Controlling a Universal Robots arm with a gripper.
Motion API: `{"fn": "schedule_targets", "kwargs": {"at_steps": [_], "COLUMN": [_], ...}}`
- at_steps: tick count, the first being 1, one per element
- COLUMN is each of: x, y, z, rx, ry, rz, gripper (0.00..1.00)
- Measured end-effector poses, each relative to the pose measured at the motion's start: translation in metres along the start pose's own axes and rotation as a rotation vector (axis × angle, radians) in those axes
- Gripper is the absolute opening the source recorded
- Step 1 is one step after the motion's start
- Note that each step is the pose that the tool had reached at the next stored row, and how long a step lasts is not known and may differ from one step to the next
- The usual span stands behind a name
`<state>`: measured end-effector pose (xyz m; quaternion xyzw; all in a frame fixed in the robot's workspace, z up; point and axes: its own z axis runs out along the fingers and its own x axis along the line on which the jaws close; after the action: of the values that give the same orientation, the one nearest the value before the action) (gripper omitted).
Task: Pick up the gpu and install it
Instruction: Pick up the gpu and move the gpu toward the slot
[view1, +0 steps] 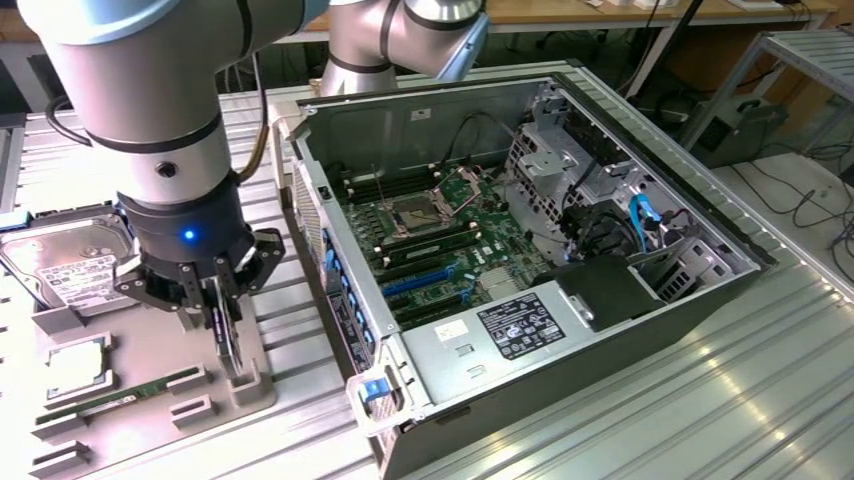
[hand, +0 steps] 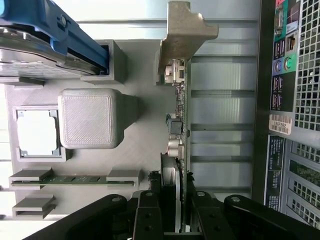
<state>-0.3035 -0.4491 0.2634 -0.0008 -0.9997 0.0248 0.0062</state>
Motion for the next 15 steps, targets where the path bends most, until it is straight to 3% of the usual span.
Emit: {"fn": "schedule_targets", "kwargs": {"at_steps": [7,15], "x": [0.0,0.0], "y": [-0.0002,-0.0006], "z": [-0.0045,-0.0124], "rx": [0.014,0.0152], "ry": [0.0,-0.0001], "rz": [0.0,0.0], "gripper": [0.28,0.28]}}
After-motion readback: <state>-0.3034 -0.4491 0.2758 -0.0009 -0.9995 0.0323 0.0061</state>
